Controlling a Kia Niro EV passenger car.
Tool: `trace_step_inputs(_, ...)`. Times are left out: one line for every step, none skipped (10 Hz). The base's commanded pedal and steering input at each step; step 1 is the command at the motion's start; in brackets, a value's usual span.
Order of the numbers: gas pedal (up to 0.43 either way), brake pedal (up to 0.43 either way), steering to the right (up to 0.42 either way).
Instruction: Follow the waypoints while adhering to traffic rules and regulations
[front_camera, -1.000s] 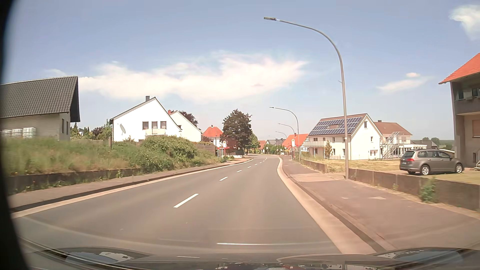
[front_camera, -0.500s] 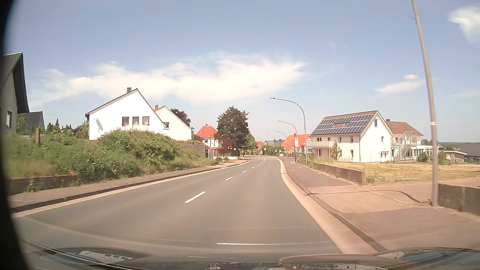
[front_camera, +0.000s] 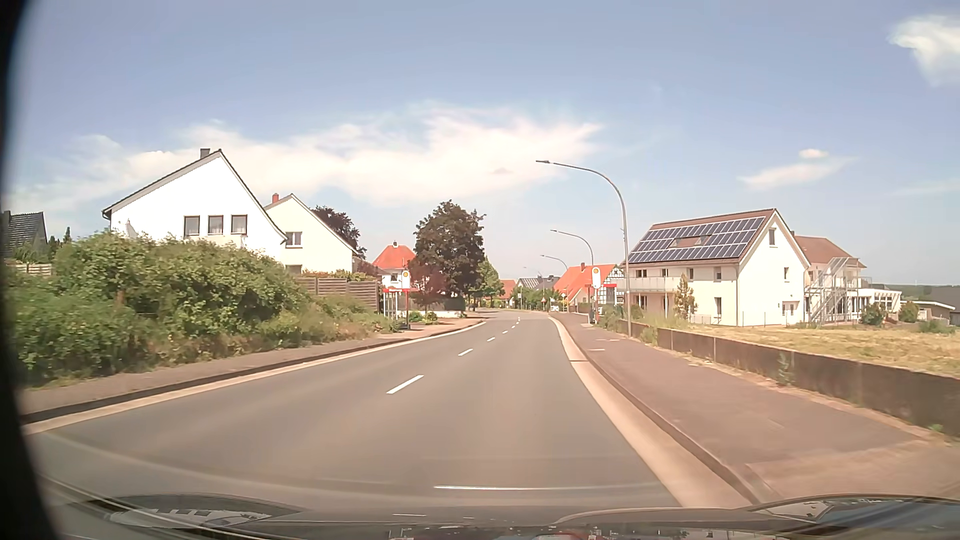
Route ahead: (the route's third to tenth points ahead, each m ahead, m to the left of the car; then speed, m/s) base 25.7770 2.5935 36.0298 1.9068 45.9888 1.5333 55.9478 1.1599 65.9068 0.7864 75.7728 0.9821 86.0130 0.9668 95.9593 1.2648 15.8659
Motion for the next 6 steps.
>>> trace_step_inputs(0.098,0.0,0.012)
trace_step_inputs(0.087,0.0,0.012)
trace_step_inputs(0.087,0.0,0.012)
trace_step_inputs(0.079,0.0,0.012)
trace_step_inputs(0.02,0.0,0.011)
trace_step_inputs(0.0,0.0,0.011)
